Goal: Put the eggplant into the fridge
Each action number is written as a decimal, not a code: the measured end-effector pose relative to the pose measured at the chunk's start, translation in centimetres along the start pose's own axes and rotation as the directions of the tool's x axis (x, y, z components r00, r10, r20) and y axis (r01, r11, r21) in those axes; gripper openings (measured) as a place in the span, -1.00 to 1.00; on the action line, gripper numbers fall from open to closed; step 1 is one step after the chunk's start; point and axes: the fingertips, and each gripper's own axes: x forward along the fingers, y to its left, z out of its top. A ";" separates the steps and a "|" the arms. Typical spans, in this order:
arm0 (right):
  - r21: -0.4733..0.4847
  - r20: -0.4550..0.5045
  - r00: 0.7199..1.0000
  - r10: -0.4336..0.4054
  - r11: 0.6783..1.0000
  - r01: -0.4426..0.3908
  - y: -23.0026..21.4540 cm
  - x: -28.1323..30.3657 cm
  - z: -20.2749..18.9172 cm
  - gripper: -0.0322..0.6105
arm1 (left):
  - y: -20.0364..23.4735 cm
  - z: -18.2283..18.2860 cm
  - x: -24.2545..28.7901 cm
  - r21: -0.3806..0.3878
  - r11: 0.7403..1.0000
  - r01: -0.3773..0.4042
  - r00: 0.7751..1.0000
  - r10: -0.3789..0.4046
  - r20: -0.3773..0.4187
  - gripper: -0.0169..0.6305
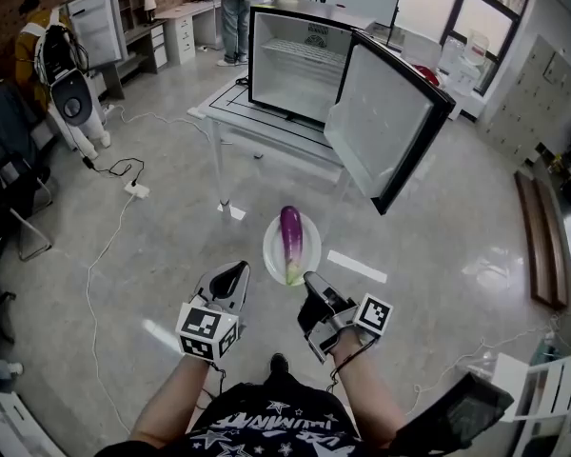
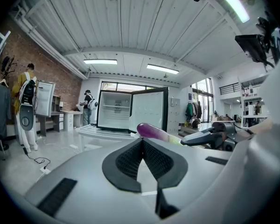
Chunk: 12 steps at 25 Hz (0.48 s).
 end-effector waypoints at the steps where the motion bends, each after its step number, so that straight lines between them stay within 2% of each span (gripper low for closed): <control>1: 0.001 -0.001 1.000 0.001 1.000 -0.001 0.0 0.0 0.0 -0.82 | -0.1 0.0 0.0 0.000 1.000 0.001 1.000 -0.001 0.000 -0.92; 12: 0.005 -0.002 1.000 0.002 1.000 -0.002 0.1 -0.1 0.1 -0.82 | -0.2 -0.2 -0.2 0.000 1.000 0.000 1.000 0.000 -0.008 -0.92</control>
